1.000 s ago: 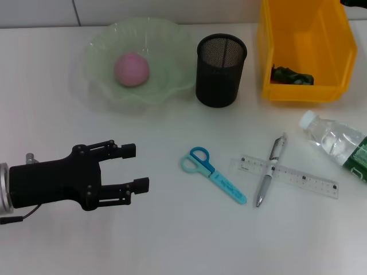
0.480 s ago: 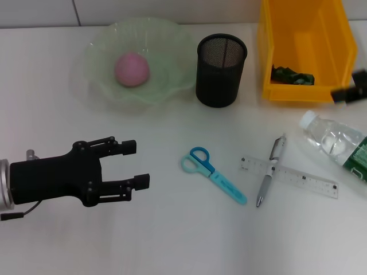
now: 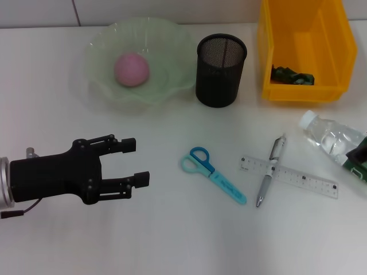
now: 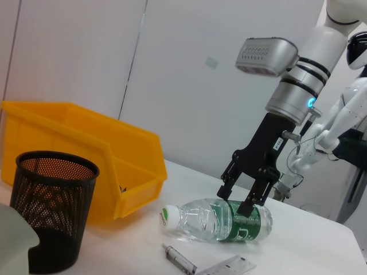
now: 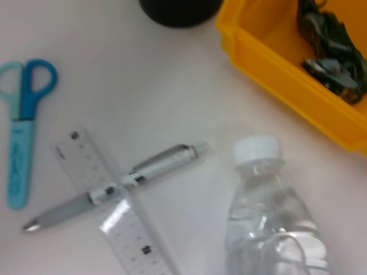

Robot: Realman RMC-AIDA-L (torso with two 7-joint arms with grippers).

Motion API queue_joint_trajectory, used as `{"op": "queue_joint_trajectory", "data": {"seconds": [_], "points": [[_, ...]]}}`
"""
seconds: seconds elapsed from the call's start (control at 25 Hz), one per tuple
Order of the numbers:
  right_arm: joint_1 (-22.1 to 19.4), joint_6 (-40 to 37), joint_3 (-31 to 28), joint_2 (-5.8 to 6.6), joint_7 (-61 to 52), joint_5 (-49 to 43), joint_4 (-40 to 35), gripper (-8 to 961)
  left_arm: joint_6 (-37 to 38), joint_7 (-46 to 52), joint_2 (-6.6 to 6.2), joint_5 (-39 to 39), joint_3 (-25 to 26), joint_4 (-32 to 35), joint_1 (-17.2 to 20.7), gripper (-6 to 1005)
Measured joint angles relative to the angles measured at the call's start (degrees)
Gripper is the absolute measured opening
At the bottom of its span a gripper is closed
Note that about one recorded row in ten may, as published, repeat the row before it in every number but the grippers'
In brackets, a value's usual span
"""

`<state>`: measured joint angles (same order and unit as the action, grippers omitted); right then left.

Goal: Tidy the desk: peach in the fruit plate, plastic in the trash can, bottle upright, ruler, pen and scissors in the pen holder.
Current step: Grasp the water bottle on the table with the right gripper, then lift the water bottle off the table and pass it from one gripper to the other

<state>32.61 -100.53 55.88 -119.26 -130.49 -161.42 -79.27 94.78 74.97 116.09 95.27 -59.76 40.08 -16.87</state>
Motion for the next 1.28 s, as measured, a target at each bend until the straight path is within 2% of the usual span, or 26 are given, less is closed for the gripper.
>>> {"op": "queue_joint_trajectory", "data": {"seconds": [0.52,0.88,1.04,1.12,1.16,1.28], "points": [[-0.06,5.63,4.26,0.09,0.12,-1.63,5.03,754,-0.04,0.0,0.11,0.0,-0.01,0.0,0.0,812],[-1.77,8.34,4.32,-0.07,1.44,-0.13,5.91,758,-0.03,0.0,0.11,0.0,0.03,0.0,-0.15,812],[-4.34,8.12,1.93,-0.14,4.41,5.07,2.4,757,-0.03,0.0,0.15,0.0,0.08,0.0,-0.23,812],[-5.41,7.13,-2.89,-0.09,7.48,8.38,1.3,756,-0.03,0.0,0.16,-0.06,0.13,0.0,-0.28,812],[-5.41,7.13,-2.89,-0.09,7.48,8.38,1.3,756,-0.03,0.0,0.17,-0.14,0.16,0.0,-0.31,812],[-6.43,5.77,-8.51,-0.04,11.53,12.62,0.7,755,0.07,0.0,0.2,-0.36,0.67,0.0,-0.36,812]]}}
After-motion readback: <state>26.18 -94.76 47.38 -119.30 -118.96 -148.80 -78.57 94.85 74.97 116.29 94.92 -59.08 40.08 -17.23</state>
